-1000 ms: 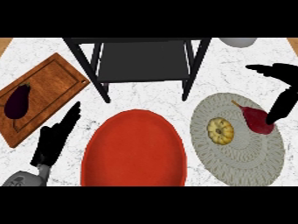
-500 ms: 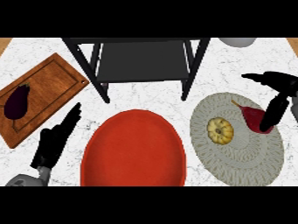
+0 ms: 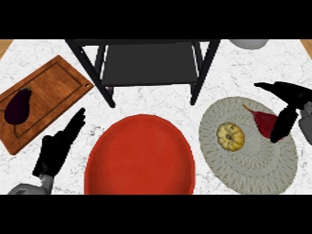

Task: Pick the pear from the placemat and place it in the tiered shelf

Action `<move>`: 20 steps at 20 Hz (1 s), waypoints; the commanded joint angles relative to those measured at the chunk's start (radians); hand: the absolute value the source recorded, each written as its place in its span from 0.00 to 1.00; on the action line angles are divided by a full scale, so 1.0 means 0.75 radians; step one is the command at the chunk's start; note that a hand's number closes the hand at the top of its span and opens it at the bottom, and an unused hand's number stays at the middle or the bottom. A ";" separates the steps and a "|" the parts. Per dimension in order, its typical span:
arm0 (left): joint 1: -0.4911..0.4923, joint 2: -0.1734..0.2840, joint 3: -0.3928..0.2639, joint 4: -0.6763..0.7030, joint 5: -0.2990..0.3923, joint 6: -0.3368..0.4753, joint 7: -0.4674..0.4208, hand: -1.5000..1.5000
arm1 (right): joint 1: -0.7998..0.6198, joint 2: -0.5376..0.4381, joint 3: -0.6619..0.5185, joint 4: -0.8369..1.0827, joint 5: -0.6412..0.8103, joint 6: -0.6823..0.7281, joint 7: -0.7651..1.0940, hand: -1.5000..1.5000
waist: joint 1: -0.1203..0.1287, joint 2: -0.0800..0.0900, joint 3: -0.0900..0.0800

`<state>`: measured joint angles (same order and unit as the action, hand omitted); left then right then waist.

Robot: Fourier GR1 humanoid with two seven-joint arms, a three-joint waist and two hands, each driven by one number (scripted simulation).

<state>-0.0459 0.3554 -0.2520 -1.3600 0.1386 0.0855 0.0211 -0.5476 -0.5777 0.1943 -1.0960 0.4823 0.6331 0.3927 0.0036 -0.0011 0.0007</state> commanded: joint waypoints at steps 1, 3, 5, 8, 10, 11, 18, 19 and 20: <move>0.024 -0.053 0.013 -0.025 -0.060 0.009 0.051 0.50 | 0.000 0.073 -0.032 -0.018 0.059 0.029 0.030 0.00 | 0.001 0.001 -0.001; 0.019 -0.080 0.014 0.016 -0.097 0.015 -0.006 0.50 | -0.064 0.062 -0.026 0.092 0.124 0.024 -0.048 0.00 | 0.004 0.003 -0.001; 0.035 -0.052 0.036 -0.107 -0.084 -0.005 0.085 0.50 | -0.043 0.066 -0.027 0.125 0.175 -0.005 -0.084 0.00 | 0.006 0.002 -0.001; 0.069 -0.036 0.087 -0.043 -0.067 -0.095 0.010 0.50 | 0.081 0.048 -0.043 -0.018 0.191 0.013 -0.101 0.00 | -0.002 0.000 -0.001; 0.019 -0.106 0.074 0.082 -0.096 -0.080 -0.048 0.50 | 0.022 0.061 -0.046 0.198 0.263 -0.093 -0.213 0.00 | 0.004 0.005 -0.001; -0.032 -0.081 0.109 0.075 -0.088 -0.100 0.009 0.50 | -0.050 0.064 -0.045 0.280 0.288 -0.074 -0.251 0.00 | 0.008 0.005 -0.001; 0.062 -0.103 0.135 -0.013 -0.156 -0.115 0.005 0.50 | -0.006 0.137 -0.057 0.305 0.393 -0.117 -0.298 0.00 | 0.005 0.003 -0.001; 0.030 -0.107 0.134 -0.108 -0.140 -0.109 0.115 0.50 | -0.012 0.186 -0.063 0.327 0.390 -0.135 -0.257 0.00 | 0.006 0.002 -0.001; 0.029 -0.148 0.124 -0.022 -0.168 -0.105 0.067 0.50 | 0.040 0.154 -0.082 0.282 0.391 -0.126 -0.277 0.00 | 0.001 0.002 -0.001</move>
<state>-0.0230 0.2685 -0.1660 -1.3809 0.0293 0.0173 0.0456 -0.5440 -0.4766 0.1490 -0.9004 0.7457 0.5595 0.2088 0.0065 -0.0006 0.0016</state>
